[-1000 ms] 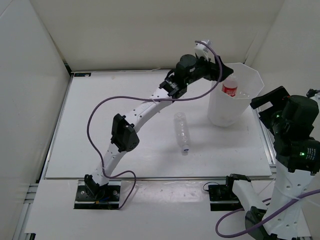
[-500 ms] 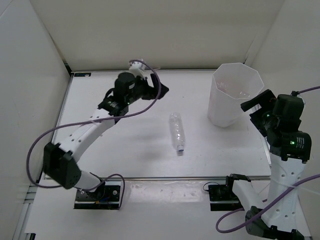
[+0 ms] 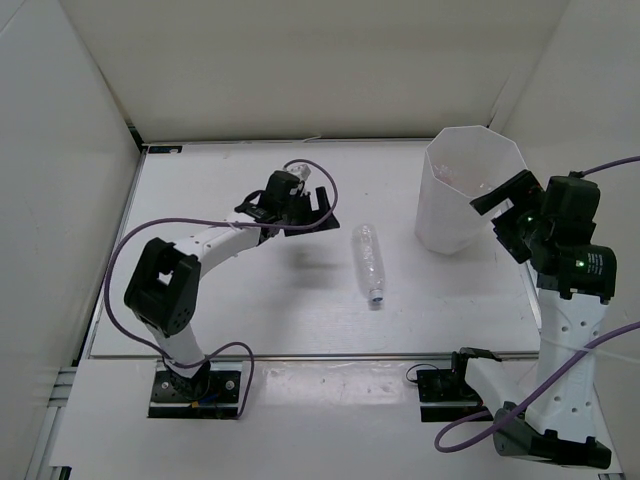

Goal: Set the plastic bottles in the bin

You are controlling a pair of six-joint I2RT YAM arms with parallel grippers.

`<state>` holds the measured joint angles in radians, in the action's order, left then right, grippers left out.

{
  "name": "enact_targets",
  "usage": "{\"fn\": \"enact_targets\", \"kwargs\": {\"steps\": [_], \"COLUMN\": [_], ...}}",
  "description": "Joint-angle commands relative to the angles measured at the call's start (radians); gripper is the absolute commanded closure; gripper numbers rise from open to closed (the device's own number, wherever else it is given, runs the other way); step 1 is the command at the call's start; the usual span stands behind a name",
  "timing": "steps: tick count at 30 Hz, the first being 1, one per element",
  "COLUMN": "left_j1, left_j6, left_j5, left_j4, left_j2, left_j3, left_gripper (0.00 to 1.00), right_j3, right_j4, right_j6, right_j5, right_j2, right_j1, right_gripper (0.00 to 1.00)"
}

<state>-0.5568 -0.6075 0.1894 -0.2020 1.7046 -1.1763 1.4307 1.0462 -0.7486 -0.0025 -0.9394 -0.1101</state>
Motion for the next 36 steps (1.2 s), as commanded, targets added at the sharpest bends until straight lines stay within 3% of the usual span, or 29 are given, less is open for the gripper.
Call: {"fn": "enact_targets", "kwargs": {"steps": [1,9,18,28,36], "left_j1": [-0.028,-0.069,-0.153,-0.164,-0.183], "left_j6": [-0.018,-0.092,-0.048,-0.083,-0.113], "left_j5": [0.062,0.104,0.211,0.311,0.364], "left_j4": [0.039,0.058,0.058,0.058,0.058], "left_j2": [0.047,0.176,0.309,0.437,0.630], "left_j3": [-0.074,-0.126,-0.284,-0.388,-0.658], "left_gripper": [0.00,0.00,0.00,0.00,0.00], "right_j3": [0.004,0.013,0.022,0.022,0.031], "right_j4": [-0.032,-0.032,-0.023,-0.005,0.006], "right_j6": [0.022,0.072,0.127,0.166,0.196], "right_j5": [-0.016,0.015,0.055,0.107,0.116], "right_j2": [0.013,0.013,0.022,0.040,0.030], "right_j1": [-0.002,-0.002,-0.002,-0.002,-0.002], "right_gripper": [0.00,0.00,0.00,0.00,0.00]}}
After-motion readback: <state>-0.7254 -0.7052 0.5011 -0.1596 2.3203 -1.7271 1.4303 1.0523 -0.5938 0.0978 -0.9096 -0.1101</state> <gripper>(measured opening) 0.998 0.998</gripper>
